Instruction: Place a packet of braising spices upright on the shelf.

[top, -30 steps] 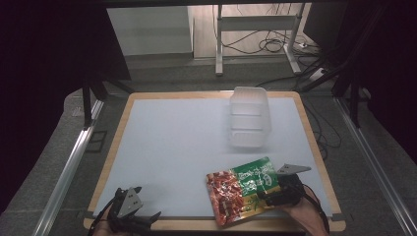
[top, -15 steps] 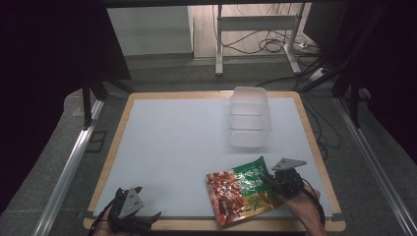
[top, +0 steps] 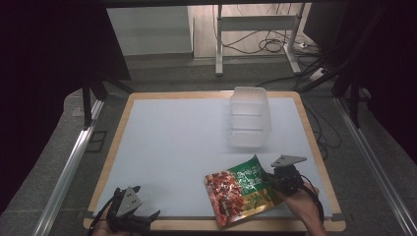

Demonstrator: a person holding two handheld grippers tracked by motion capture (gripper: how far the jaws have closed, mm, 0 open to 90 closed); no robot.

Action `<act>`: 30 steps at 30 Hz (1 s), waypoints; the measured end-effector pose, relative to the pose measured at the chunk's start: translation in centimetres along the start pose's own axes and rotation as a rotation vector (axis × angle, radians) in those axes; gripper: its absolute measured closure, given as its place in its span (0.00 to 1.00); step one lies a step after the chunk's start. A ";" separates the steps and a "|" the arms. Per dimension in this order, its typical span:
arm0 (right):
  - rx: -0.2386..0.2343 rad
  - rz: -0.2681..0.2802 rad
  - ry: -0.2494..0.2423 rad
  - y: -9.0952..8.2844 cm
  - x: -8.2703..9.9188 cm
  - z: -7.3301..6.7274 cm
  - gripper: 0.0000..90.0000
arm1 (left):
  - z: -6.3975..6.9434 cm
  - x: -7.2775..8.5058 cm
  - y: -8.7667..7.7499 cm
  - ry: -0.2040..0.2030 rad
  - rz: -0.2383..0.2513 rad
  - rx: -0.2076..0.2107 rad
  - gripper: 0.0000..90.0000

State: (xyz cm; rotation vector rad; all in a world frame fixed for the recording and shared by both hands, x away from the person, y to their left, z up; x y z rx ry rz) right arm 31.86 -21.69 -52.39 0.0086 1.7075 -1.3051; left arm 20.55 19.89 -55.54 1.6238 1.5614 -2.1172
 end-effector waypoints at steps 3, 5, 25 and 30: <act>-0.013 0.024 0.004 -0.5 -0.6 0.0 0.99 | 0.0 0.0 0.0 -0.003 0.002 -0.001 0.01; -0.027 0.038 0.010 -1.0 -1.2 -0.1 0.99 | 0.0 0.0 0.0 -0.005 0.002 -0.001 0.01; -0.196 0.128 0.055 -4.0 -7.3 -0.9 0.99 | -0.1 0.0 -0.1 -0.014 0.008 -0.001 0.01; -0.210 0.145 0.038 -5.1 -8.6 -1.2 0.99 | -0.2 0.0 -0.2 -0.024 0.011 0.000 0.00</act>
Point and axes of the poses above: each handheld gripper's, and its own axes: y roughly forward along the jaws, x roughly out of its underside, z roughly to its right, the point moved 5 cm from there along y, roughly forward along the jaws, and after that the axes turned 4 degrees about x, right-handed, at the moved point
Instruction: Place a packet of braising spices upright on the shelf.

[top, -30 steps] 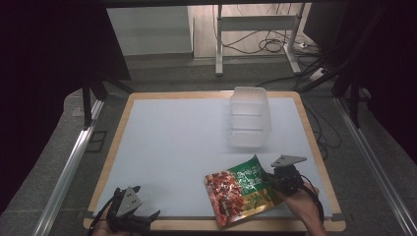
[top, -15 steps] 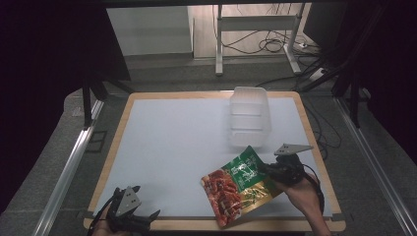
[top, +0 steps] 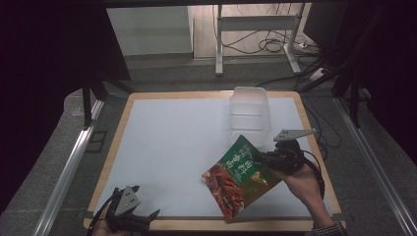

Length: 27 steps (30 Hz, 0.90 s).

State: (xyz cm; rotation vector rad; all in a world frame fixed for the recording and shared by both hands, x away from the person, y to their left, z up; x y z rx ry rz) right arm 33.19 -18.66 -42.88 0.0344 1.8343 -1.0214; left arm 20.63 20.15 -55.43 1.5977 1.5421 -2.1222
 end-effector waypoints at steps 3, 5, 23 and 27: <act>-0.003 0.008 -0.007 -0.4 -0.6 -0.2 0.99 | 0.0 0.0 0.0 0.001 0.000 -0.001 0.00; -0.005 0.017 -0.015 -0.8 -1.4 -0.4 0.99 | 0.0 0.0 0.0 0.002 0.000 -0.001 0.00; 0.071 0.045 -0.101 -2.5 -6.1 -0.5 0.99 | 0.0 0.0 0.0 -0.001 0.002 -0.001 0.00; 0.095 0.054 -0.099 -2.8 -6.8 0.5 0.99 | 0.0 0.0 0.0 0.000 0.002 0.000 0.00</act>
Point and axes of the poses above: each handheld gripper's, and its own axes: y roughly forward along the jaws, x roughly out of its underside, z roughly to its right, the point moved 5 cm from there along y, roughly forward along the jaws, and after that the axes turned 4 degrees about x, right-handed, at the moved point
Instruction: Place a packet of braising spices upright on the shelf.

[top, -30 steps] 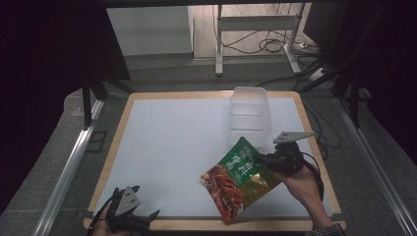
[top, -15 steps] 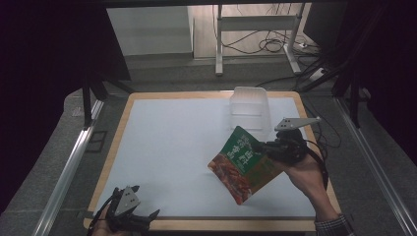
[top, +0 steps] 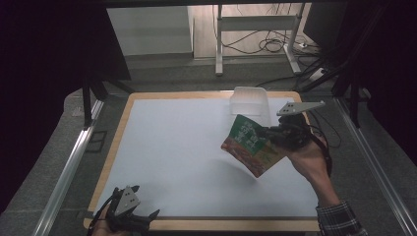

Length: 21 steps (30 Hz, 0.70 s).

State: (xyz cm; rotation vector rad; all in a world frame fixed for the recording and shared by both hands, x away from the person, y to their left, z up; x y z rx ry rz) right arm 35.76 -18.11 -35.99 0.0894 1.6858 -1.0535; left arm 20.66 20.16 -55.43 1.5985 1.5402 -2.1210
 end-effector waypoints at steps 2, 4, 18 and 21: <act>0.000 0.001 0.002 -0.2 -0.4 0.6 0.99 | 0.0 0.0 0.0 0.000 0.000 0.000 0.00; -0.008 0.006 -0.003 -0.3 -0.7 1.0 0.99 | 0.0 0.0 0.0 0.003 -0.003 0.000 0.00; -0.049 0.057 0.003 -1.3 -5.5 3.2 0.99 | -0.1 0.0 0.0 -0.003 0.004 0.000 0.00; -0.044 0.063 -0.003 -1.3 -6.1 3.4 0.99 | -0.1 0.0 -0.1 -0.009 0.008 0.003 0.00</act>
Point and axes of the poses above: each handheld gripper's, and its own axes: y roughly forward along the jaws, x roughly out of its underside, z roughly to its right, the point moved 5 cm from there along y, roughly forward along the jaws, and after that the axes turned 4 degrees about x, right-handed, at the moved point
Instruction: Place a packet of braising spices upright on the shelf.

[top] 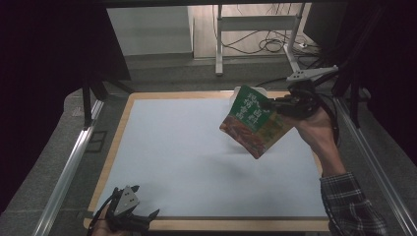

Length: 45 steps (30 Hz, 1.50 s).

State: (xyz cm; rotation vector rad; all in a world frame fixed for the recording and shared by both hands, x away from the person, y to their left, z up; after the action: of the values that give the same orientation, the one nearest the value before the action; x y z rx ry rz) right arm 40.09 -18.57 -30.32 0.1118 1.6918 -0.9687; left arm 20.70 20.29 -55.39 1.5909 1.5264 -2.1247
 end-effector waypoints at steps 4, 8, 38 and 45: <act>0.018 0.009 0.000 0.1 -1.3 0.7 0.99 | -0.1 0.0 -0.1 -0.011 0.006 0.004 0.00; 0.036 0.011 0.005 0.4 -2.4 1.5 0.99 | -0.1 0.0 -0.1 -0.011 0.005 0.004 0.00; 0.161 0.079 -0.009 5.4 -6.5 8.6 0.99 | -0.1 0.1 -0.1 -0.008 0.003 0.012 0.00; 0.193 0.074 -0.022 7.4 -5.6 10.6 0.99 | -0.1 0.1 -0.1 -0.011 0.005 0.014 0.00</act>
State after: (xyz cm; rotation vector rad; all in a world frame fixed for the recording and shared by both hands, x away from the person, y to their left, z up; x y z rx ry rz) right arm 54.23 -18.32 -29.92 0.2884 1.5604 -1.0717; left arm 20.68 20.40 -55.40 1.5832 1.5058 -2.1432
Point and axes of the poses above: each handheld gripper's, and its own axes: y roughly forward along the jaws, x roughly out of its underside, z roughly to its right, the point moved 5 cm from there along y, roughly forward along the jaws, and after that the axes turned 4 degrees about x, right-handed, at the moved point
